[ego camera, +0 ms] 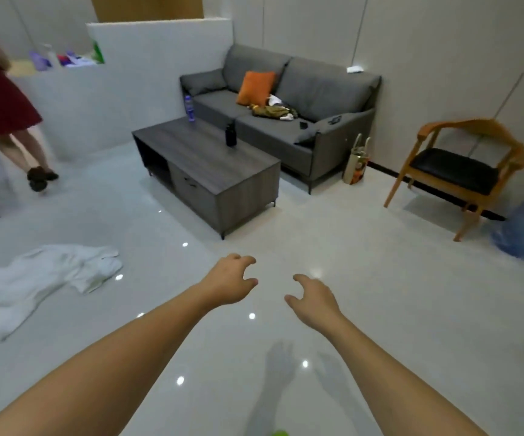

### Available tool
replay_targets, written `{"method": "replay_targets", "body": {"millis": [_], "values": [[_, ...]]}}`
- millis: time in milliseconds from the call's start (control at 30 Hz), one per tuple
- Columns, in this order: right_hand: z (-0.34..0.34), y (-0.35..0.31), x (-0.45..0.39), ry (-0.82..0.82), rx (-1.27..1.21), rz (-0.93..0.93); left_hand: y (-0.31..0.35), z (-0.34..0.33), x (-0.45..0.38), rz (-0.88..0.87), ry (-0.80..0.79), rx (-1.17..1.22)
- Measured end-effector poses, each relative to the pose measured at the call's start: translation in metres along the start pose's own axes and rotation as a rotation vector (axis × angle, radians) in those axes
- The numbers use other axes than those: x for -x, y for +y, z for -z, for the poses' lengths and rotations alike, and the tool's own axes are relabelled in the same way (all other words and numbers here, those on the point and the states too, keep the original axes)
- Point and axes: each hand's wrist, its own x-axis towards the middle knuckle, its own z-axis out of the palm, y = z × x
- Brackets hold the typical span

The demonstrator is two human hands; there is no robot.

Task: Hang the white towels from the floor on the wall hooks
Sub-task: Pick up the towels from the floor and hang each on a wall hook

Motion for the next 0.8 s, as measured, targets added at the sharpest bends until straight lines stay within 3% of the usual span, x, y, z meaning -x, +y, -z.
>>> {"method": "replay_targets", "body": {"millis": [367, 567, 800], "values": [[-0.073, -0.157, -0.187, -0.368, 0.116, 0.337, -0.159, 0.076, -0.061, 0.464, 0.104, 0.13], [-0.139, -0.254, -0.277, -0.48, 0.232, 0.46, -0.273, 0.109, -0.111, 0.588, 0.171, 0.231], [-0.198, -0.379, -0.383, -0.548, 0.378, 0.463, -0.414, 0.172, -0.18, 0.695, 0.164, 0.399]]}}
